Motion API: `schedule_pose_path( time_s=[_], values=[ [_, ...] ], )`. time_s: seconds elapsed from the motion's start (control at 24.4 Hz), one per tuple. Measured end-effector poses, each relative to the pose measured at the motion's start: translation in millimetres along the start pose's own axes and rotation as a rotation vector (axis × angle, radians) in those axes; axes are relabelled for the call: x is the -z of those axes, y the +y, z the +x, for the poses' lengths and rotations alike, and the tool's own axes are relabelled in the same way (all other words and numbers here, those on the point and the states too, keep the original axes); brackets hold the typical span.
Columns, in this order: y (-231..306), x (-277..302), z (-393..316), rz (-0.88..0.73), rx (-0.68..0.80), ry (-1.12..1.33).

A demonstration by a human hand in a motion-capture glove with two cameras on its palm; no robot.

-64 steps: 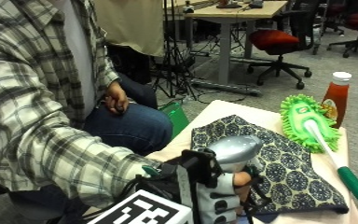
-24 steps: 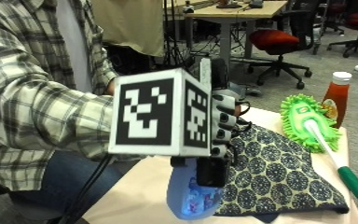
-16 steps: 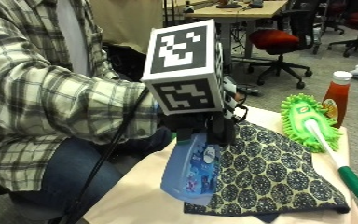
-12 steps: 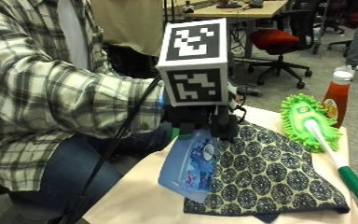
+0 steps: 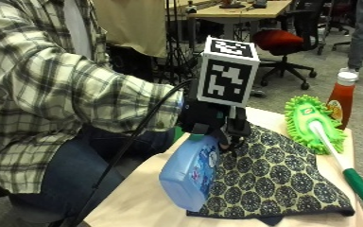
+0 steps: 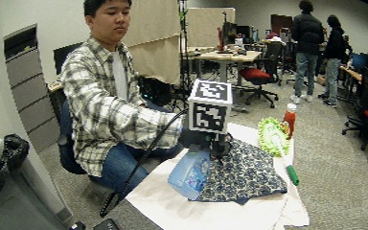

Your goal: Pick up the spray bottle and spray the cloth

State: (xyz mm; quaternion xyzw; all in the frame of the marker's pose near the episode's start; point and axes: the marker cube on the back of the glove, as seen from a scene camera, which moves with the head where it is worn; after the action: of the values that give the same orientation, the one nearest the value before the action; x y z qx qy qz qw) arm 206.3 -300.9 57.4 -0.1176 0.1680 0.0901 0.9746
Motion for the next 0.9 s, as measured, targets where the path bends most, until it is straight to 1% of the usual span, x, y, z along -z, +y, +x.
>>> schedule_pose_path(
  time_s=[0.2,0.49,0.74,0.9],
  values=[
    [0,-15,-6,-0.077,0.020,0.150],
    [0,-29,-13,-0.121,0.043,0.246],
    [1,-35,-16,-0.132,0.043,0.278],
    [3,-32,-14,-0.114,0.054,0.240]
  ],
)
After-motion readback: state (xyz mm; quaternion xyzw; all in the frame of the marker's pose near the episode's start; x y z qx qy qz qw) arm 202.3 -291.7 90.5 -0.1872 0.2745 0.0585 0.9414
